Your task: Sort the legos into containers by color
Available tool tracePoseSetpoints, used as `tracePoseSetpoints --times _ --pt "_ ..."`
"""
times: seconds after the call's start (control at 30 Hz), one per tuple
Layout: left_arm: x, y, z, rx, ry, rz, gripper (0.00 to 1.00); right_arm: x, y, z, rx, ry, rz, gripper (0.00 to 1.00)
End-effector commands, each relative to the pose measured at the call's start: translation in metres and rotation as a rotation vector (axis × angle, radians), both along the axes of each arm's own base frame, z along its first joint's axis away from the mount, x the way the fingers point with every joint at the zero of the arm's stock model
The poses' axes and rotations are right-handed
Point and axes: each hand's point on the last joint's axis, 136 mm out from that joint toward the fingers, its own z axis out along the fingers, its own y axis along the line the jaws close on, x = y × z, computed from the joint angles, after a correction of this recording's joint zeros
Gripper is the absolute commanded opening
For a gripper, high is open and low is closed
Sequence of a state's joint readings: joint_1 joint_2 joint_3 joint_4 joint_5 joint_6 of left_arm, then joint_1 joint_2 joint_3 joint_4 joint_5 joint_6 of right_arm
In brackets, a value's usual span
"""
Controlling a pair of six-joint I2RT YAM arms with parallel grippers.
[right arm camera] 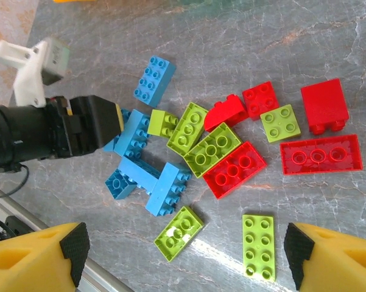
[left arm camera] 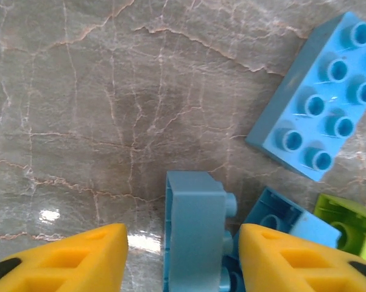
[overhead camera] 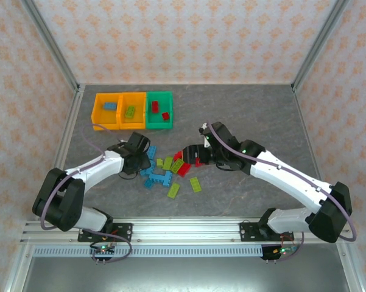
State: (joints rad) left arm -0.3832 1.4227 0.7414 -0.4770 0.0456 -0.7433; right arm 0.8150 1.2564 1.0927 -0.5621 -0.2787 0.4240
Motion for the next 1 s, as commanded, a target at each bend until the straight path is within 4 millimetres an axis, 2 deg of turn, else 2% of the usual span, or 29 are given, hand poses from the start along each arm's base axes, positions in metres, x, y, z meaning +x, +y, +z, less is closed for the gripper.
tracePoseSetpoints --times 0.0,0.17,0.27,0.37,0.47,0.53,0.6,0.7,0.87,0.97 --pt "-0.002 0.004 -0.012 -0.005 0.007 0.02 0.47 0.003 0.005 0.023 0.049 -0.025 -0.01 0.86" --pt "-0.004 0.004 -0.012 -0.01 0.006 0.008 0.35 -0.001 0.013 0.024 0.064 -0.011 0.015 0.86" --pt "-0.002 0.005 0.001 -0.017 -0.03 0.009 0.25 -0.003 0.014 0.025 0.065 -0.011 0.024 0.86" --pt "0.009 0.011 0.038 0.0 -0.129 0.02 0.22 -0.002 0.012 0.025 0.061 -0.019 0.018 0.87" --pt "0.026 0.029 0.09 0.066 -0.255 0.069 0.21 0.0 0.012 0.026 0.06 -0.028 0.014 0.87" --pt "0.045 0.046 0.124 0.101 -0.335 0.121 0.21 0.003 0.012 0.024 0.054 -0.037 0.007 0.87" --pt "0.065 0.071 0.148 0.174 -0.384 0.191 0.21 0.005 0.013 0.023 0.053 -0.045 0.001 0.88" --pt "0.101 0.109 0.171 0.243 -0.413 0.279 0.21 0.007 0.016 0.021 0.059 -0.04 0.003 0.88" --pt "0.164 0.16 0.163 0.175 -0.39 0.385 0.21 0.006 0.013 0.02 0.034 -0.042 0.01 0.88" --pt "0.202 0.177 0.157 0.128 -0.378 0.384 0.21 0.006 0.005 0.017 -0.006 -0.047 -0.005 0.89"
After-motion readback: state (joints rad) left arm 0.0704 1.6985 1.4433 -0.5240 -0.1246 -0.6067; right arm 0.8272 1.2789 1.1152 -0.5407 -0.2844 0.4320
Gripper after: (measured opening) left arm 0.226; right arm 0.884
